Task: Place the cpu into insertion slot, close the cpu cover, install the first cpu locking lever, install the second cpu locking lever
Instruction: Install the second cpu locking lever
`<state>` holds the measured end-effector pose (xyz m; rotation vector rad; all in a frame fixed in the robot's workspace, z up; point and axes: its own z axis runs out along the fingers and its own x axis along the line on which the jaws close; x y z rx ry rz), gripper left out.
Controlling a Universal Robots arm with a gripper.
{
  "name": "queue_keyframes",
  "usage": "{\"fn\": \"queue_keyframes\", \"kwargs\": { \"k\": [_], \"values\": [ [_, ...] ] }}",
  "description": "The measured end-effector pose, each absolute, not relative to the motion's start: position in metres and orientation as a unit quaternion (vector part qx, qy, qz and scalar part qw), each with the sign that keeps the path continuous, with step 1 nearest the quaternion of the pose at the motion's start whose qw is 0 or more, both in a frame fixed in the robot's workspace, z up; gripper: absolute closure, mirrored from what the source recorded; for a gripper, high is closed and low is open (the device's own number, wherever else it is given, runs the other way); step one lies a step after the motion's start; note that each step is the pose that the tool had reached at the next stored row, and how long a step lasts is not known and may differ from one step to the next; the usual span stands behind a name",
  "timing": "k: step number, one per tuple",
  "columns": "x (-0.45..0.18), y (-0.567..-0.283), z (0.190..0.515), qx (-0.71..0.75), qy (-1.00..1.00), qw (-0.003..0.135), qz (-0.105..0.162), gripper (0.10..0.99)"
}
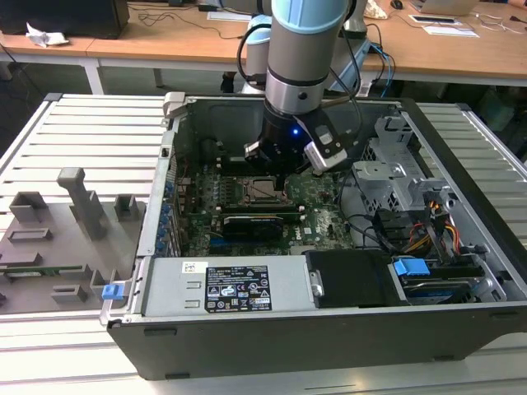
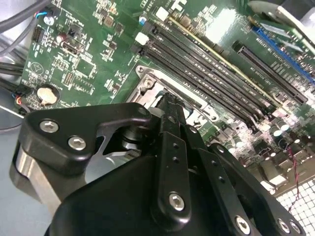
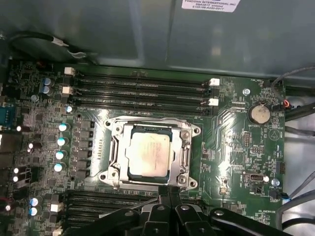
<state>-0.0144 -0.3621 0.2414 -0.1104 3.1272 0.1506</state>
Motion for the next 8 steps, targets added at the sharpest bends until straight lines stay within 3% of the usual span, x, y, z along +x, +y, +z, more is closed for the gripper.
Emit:
{"fn": "queue_keyframes", "kwargs": {
  "k": [8],
  "values": [
    [-0.0146,-0.3695,0.2395,-0.035,0.998,0.005,0.06,0.98]
  ]
}}
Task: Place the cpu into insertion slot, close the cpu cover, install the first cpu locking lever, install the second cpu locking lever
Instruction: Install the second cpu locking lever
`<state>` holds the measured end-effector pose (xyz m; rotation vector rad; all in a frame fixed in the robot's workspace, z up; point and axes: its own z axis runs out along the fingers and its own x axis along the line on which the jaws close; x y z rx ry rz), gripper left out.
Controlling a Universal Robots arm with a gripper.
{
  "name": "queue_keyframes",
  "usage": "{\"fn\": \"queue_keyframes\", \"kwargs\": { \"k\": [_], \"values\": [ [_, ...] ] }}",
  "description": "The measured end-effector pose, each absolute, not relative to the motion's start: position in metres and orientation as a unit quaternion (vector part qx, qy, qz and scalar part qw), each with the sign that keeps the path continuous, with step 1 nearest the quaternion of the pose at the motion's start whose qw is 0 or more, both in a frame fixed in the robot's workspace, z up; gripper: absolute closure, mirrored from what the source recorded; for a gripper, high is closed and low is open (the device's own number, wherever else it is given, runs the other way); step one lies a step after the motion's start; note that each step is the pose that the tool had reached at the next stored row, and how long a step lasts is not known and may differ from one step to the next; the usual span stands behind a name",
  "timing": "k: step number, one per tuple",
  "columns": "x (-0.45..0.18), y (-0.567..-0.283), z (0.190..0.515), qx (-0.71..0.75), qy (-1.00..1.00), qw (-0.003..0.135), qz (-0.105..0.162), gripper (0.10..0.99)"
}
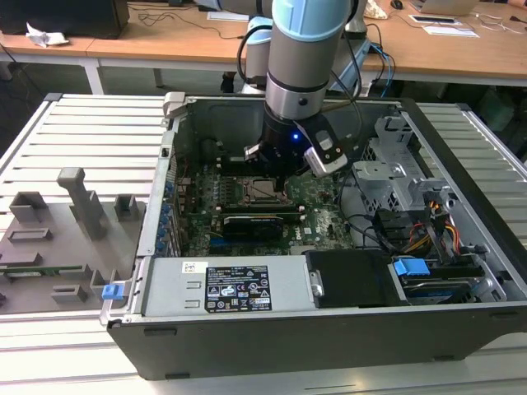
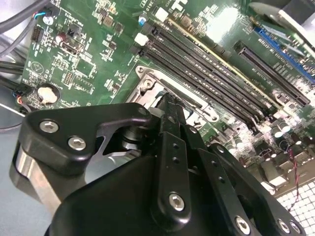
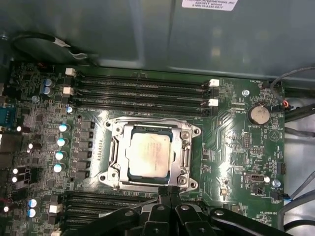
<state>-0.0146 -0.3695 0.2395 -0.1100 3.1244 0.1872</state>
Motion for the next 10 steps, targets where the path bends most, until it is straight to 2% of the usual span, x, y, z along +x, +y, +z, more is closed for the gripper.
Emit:
{"fn": "queue_keyframes", "kwargs": {
  "k": [10],
  "values": [
    [-0.0146,-0.3767,0.239,-0.035,0.998,0.005,0.06,0.98]
  ]
}}
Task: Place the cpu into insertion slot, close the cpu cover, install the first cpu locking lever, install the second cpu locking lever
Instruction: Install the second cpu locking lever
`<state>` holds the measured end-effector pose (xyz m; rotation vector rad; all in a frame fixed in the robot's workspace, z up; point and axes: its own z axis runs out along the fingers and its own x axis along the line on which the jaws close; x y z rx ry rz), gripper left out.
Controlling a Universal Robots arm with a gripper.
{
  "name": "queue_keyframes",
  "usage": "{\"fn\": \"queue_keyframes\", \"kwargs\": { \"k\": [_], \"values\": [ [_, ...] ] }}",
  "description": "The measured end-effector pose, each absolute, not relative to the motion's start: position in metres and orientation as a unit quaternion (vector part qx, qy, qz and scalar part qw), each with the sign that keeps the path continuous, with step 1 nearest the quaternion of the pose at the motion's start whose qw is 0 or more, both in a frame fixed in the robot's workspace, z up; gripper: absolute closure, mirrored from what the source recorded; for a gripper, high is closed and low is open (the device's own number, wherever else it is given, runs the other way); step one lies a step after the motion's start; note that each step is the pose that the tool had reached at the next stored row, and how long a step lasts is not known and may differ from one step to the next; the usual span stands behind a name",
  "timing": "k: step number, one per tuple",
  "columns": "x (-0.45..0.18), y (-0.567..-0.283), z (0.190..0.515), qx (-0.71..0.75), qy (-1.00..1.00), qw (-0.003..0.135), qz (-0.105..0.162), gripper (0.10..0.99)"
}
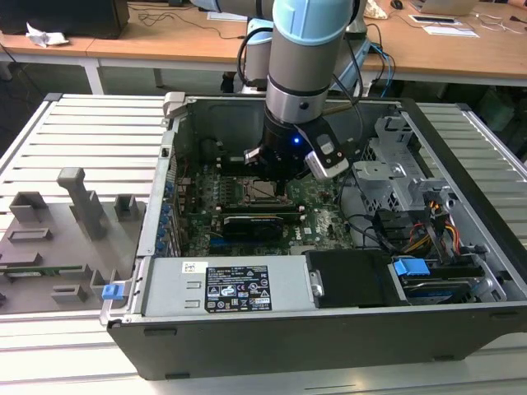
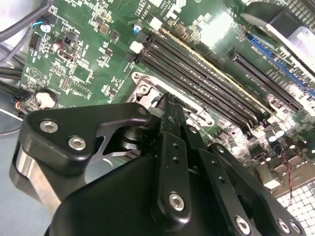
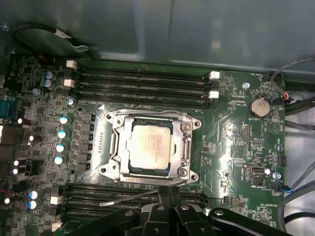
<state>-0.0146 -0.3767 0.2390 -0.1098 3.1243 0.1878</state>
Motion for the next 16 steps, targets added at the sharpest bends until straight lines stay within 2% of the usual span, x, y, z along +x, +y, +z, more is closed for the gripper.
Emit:
{"fn": "queue_keyframes", "kwargs": {
  "k": [16],
  "values": [
    [-0.0149,-0.3839,0.2386,-0.035,0.998,0.005,0.06,0.98]
  ]
}}
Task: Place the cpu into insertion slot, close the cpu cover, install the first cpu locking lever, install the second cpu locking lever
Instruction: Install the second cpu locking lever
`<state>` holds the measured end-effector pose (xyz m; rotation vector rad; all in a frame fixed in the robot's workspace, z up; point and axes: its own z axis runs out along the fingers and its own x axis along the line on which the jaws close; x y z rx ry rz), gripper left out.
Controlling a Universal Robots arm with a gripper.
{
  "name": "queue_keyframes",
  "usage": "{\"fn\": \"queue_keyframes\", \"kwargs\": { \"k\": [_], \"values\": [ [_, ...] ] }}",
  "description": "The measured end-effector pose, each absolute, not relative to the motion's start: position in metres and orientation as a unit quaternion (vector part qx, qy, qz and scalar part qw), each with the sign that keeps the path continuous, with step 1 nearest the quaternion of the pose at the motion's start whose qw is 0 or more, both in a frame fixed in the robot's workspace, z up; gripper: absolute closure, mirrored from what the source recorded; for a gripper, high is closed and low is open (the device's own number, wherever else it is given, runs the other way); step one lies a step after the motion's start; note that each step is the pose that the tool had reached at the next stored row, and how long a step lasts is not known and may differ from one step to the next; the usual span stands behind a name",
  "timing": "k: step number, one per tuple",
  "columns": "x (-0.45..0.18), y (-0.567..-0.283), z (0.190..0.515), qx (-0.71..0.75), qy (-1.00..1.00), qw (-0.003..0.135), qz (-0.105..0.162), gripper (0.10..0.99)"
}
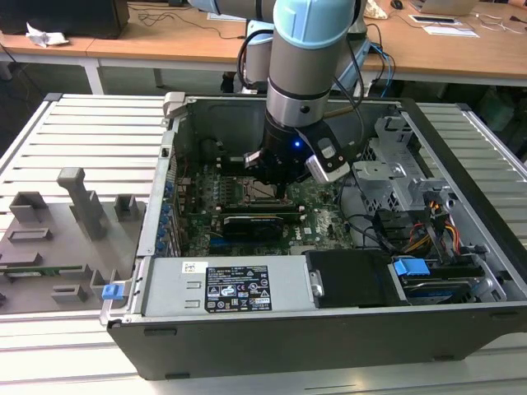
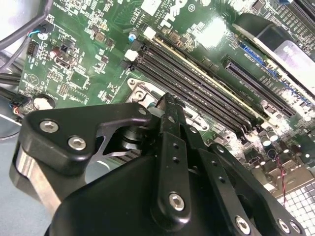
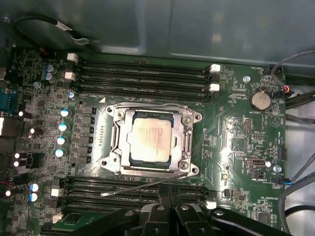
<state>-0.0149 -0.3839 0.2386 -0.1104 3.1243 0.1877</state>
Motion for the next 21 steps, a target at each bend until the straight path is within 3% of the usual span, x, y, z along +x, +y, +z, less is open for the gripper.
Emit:
{"fn": "queue_keyframes", "kwargs": {
  "k": [21],
  "values": [
    [-0.058,-0.385,0.225,-0.04,0.997,0.005,0.068,0.98]
  ]
}}
